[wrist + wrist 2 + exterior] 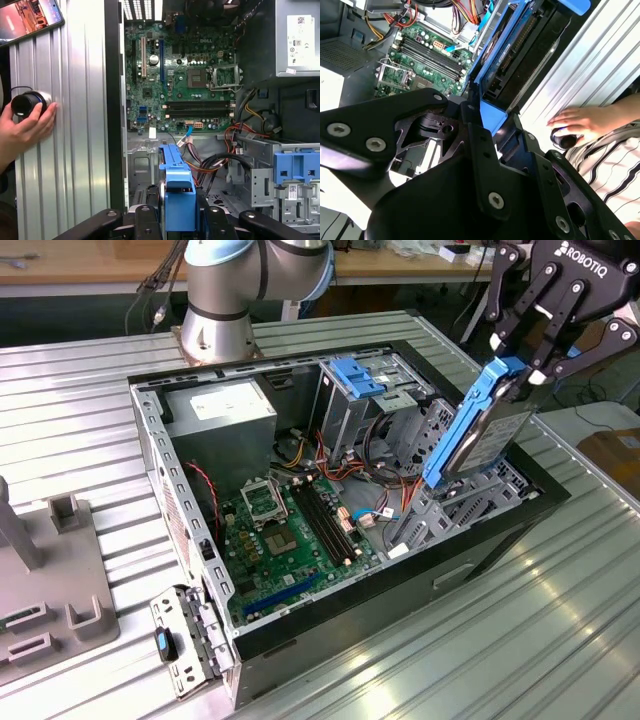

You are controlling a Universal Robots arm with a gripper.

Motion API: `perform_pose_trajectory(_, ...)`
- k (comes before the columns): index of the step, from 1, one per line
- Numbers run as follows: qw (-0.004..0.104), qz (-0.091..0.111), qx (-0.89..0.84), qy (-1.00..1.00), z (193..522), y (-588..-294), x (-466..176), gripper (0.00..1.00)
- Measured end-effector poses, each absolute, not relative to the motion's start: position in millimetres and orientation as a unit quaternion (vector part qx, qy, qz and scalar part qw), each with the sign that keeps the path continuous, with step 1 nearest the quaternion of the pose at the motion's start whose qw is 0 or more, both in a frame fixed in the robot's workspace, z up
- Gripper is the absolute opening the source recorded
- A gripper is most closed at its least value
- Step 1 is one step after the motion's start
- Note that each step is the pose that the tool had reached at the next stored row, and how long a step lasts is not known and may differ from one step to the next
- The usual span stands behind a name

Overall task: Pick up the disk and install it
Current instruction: 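Pick up the disk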

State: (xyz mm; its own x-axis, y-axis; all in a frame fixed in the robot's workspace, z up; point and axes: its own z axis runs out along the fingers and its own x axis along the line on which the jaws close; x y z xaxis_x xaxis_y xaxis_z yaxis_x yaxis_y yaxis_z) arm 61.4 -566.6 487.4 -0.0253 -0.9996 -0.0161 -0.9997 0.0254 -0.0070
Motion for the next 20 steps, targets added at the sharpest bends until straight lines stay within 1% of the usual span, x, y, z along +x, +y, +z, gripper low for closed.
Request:
perform_pose_trajectory(8,0.008,0.003,-0.698,0.716,485.8,-565.8,75.5,0.36)
perform_pose_trajectory(20,0.008,0.003,-0.698,0.716,484.1,-565.7,75.9,0.36)
